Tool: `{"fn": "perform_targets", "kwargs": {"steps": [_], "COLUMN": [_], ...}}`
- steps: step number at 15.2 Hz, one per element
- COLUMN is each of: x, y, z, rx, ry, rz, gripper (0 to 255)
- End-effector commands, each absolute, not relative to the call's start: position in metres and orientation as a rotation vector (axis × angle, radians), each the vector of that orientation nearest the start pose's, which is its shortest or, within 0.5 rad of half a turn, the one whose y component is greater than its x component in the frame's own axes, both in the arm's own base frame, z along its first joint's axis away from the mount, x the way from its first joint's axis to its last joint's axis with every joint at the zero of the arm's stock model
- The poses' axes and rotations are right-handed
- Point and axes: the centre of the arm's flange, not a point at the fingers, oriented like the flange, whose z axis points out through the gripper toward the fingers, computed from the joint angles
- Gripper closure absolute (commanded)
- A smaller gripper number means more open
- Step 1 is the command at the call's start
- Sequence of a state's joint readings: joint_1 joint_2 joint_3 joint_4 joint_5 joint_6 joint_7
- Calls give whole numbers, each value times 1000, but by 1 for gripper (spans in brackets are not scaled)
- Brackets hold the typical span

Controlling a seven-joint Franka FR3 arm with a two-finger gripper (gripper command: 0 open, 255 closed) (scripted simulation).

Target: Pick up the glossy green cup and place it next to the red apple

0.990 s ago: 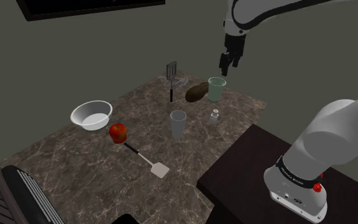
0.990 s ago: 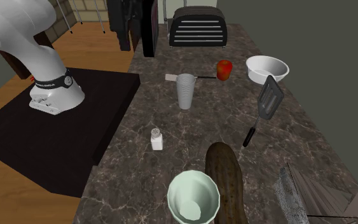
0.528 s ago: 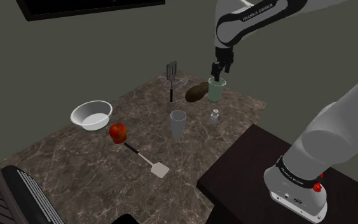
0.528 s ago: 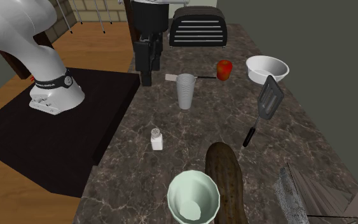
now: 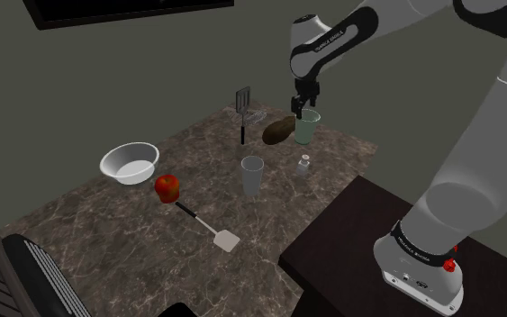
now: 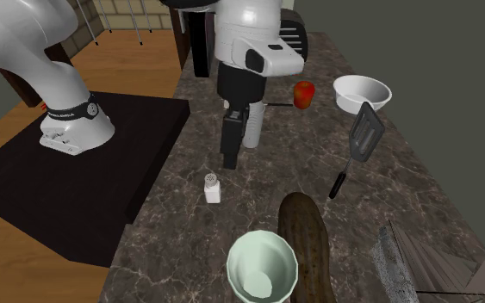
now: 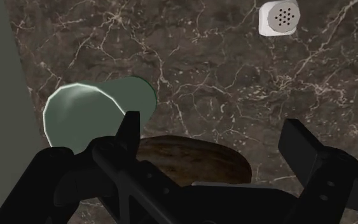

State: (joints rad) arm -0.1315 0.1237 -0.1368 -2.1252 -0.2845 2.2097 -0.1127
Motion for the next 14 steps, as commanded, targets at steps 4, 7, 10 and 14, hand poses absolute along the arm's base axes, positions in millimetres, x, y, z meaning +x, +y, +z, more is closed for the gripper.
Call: {"fn": "perform_targets", "kwargs": {"steps": [4,7,10,14], "x": [572,595,617,624], "y": [-187,-207,-228,-239], "z": [308,283,259,239], "rx": [-3404,-3425,-3445,-3453], "ry": [-14,-2,11,16], "rz": [173,191,209,216], "gripper": [0,0,0,0]}}
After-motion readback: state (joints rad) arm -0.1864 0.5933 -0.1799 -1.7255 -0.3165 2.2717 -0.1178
